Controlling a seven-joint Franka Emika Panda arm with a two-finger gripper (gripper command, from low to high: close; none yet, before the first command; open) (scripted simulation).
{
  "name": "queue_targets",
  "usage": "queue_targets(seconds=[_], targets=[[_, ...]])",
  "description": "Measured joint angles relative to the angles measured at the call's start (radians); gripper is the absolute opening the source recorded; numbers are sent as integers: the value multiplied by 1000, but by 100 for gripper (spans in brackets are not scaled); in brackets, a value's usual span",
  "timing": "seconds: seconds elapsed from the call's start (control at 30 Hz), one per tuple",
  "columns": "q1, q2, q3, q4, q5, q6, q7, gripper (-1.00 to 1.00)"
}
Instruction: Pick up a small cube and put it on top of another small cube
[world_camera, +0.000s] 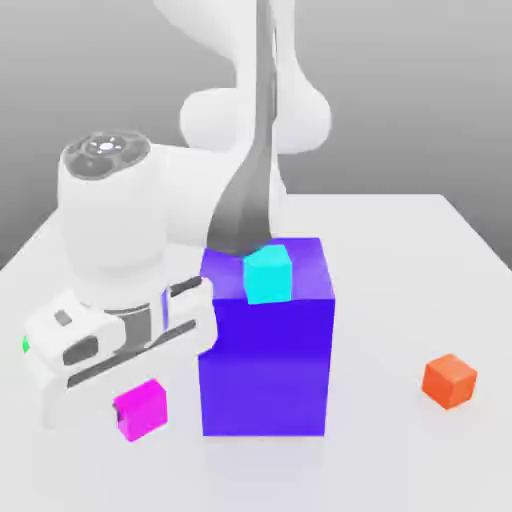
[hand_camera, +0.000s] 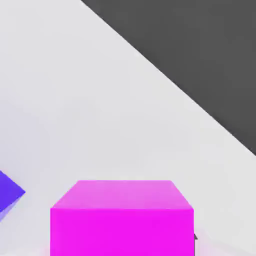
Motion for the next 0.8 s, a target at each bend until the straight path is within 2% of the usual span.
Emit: queue_targets(seconds=[0.13,0.4,0.47,0.57,0.7,0.73,0.8], targets=[[-149,-61,-103,-70,-19,26,-26,-100],[-393,-172,-211,-212,-68,92,-62,-100],[-389,-147,-206,-226,-23,131,-100,-100],[-388,-71,-180,-225,97,193,-188,-100],[-450,42,-83,-216,281,276,-321,-100],[-464,60,-63,-215,310,289,-342,100],[-464,60,-63,-215,310,289,-342,100]])
